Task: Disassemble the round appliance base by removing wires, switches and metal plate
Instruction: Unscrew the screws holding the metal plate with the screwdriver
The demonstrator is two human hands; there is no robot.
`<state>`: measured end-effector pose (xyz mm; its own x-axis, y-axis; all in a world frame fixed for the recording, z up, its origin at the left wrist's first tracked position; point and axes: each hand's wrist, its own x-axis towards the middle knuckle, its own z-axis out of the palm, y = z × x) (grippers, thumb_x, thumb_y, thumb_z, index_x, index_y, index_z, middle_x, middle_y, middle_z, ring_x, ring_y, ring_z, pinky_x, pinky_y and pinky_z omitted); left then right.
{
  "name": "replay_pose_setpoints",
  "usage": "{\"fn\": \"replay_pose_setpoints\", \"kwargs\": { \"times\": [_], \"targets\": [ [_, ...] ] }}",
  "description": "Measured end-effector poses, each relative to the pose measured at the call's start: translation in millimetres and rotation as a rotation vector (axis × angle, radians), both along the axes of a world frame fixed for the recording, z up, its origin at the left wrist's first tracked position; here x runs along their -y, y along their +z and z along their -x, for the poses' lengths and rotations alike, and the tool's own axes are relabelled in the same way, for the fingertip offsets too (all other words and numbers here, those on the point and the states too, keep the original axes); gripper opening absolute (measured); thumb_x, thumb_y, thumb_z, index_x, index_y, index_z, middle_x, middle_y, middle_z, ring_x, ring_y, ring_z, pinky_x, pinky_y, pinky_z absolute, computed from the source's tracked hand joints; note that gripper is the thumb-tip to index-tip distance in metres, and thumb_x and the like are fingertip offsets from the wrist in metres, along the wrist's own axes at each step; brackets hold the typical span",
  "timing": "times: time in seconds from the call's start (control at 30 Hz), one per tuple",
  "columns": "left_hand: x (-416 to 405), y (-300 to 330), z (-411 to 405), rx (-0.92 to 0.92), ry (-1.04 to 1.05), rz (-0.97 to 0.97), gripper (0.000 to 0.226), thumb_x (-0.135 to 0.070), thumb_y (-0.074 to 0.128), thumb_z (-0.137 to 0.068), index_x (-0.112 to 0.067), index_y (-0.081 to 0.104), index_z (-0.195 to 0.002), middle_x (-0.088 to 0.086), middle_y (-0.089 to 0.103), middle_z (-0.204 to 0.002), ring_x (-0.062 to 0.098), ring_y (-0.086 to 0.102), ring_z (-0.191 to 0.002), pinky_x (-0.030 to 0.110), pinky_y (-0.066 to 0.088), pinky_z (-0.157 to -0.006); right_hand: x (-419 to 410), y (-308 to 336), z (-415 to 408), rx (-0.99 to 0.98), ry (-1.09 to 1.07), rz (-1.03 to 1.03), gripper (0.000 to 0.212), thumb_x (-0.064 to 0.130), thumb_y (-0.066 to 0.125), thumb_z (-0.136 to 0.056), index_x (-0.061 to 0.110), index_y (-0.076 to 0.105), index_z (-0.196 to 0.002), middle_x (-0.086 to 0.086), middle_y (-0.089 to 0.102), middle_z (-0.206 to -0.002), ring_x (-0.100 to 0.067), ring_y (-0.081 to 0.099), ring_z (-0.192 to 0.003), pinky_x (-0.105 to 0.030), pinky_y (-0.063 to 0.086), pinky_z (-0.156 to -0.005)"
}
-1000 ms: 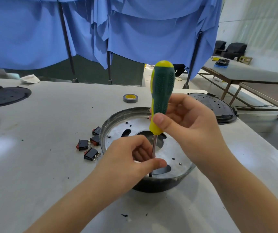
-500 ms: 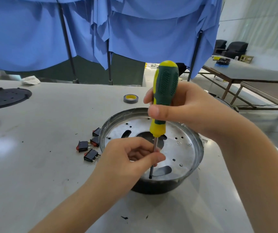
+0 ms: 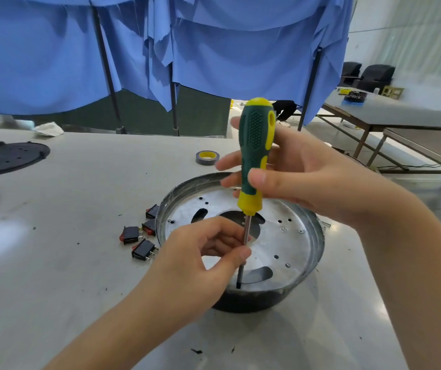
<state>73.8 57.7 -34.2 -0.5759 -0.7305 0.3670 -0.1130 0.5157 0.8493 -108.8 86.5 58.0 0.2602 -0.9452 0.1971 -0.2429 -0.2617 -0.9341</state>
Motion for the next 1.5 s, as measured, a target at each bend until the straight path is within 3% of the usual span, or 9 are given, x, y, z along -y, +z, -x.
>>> {"fn": "replay_pose_setpoints", "kwargs": {
  "times": [0.1,0.17,0.37,0.63,0.93,1.07,1.2,1.33,1.5],
  "targets": [
    [-0.6,-0.5,-0.1,-0.004,0.013,0.012,0.021,-0.011,0.075,-0.082,-0.030,0.068,-0.085,-0.015,0.071,-0.080,0.005,0.069,-0.075,0.013,0.053,-0.072,-1.5,1.0,-5.9,-0.128,-0.108,0.066,0.058,0.023,0.079,-0.073,0.022,0.053,-0.125,0.015,0.069,-0.093,-0.021,0.069,-0.089,-0.028,0.057,-0.079],
    [-0.8,-0.7,0.2,-0.017,0.024,0.012,0.019,-0.011,0.076,-0.080,-0.028,0.069,-0.084,-0.015,0.071,-0.079,0.005,0.069,-0.075,0.013,0.053,-0.071,-2.1,2.1,-6.4,-0.181,-0.155,0.110,0.060,0.026,0.079,-0.068,0.022,0.054,-0.123,0.007,0.071,-0.093,-0.031,0.067,-0.091,-0.034,0.058,-0.082],
    [0.4,-0.4,-0.2,-0.027,0.010,-0.018,0.013,-0.019,0.079,-0.078,-0.026,0.069,-0.082,-0.013,0.071,-0.078,0.006,0.068,-0.074,0.014,0.053,-0.070,-5.9,4.9,-2.3,-0.013,-0.081,0.113,0.075,0.005,0.074,-0.072,0.017,0.039,-0.137,-0.013,0.073,-0.096,-0.028,0.072,-0.090,-0.032,0.058,-0.075],
    [-0.7,0.8,-1.3,-0.063,-0.051,-0.058,0.012,-0.031,0.066,-0.082,-0.035,0.070,-0.093,-0.016,0.073,-0.088,0.003,0.069,-0.084,0.011,0.051,-0.073,-11.2,14.3,8.5,0.088,-0.171,0.243,0.063,0.005,0.070,-0.071,0.013,0.043,-0.128,-0.010,0.074,-0.097,-0.027,0.073,-0.090,-0.030,0.058,-0.074],
    [-0.7,1.1,-1.2,-0.162,-0.098,-0.107,0.031,-0.047,0.061,-0.078,-0.037,0.065,-0.108,-0.005,0.073,-0.094,0.017,0.071,-0.090,0.029,0.057,-0.082,-11.2,13.1,-4.5,0.153,-0.318,0.304,0.066,0.012,0.076,-0.065,0.013,0.048,-0.125,-0.006,0.076,-0.093,-0.023,0.074,-0.081,-0.028,0.059,-0.069],
    [-1.8,2.5,-0.5,-0.187,-0.134,-0.138,0.036,-0.047,0.062,-0.078,-0.034,0.062,-0.111,-0.002,0.074,-0.090,0.018,0.072,-0.083,0.030,0.057,-0.080,-2.4,1.5,-21.0,0.105,-0.343,0.278,0.067,0.011,0.081,-0.071,0.020,0.050,-0.130,-0.007,0.075,-0.092,-0.025,0.074,-0.075,-0.032,0.060,-0.069],
    [0.9,8.6,-4.3,-0.254,-0.166,-0.285,0.034,-0.049,0.063,-0.076,-0.040,0.062,-0.109,0.005,0.075,-0.083,0.019,0.072,-0.069,0.019,0.055,-0.069,7.1,-11.9,-28.2,0.098,-0.450,0.207,0.075,0.022,0.084,-0.070,0.026,0.044,-0.134,-0.005,0.071,-0.096,-0.018,0.074,-0.073,-0.032,0.060,-0.069],
    [10.5,15.2,-5.9,-0.329,-0.140,-0.449,0.031,-0.054,0.066,-0.072,-0.031,0.073,-0.091,0.011,0.070,-0.070,0.023,0.066,-0.055,0.024,0.054,-0.059,13.3,-22.4,-32.9,0.100,-0.434,0.014,0.074,0.024,0.084,-0.070,0.028,0.040,-0.131,-0.011,0.062,-0.107,-0.018,0.073,-0.077,-0.028,0.060,-0.065],
    [15.0,15.9,-8.9,-0.305,-0.058,-0.499,0.030,-0.055,0.070,-0.071,-0.024,0.069,-0.073,0.003,0.055,-0.052,0.015,0.050,-0.042,0.019,0.047,-0.049,14.5,-23.2,-32.1,0.048,-0.356,-0.026,0.058,0.027,0.081,-0.073,0.030,0.044,-0.118,-0.005,0.067,-0.100,-0.011,0.072,-0.078,-0.022,0.057,-0.060]
  ]
}}
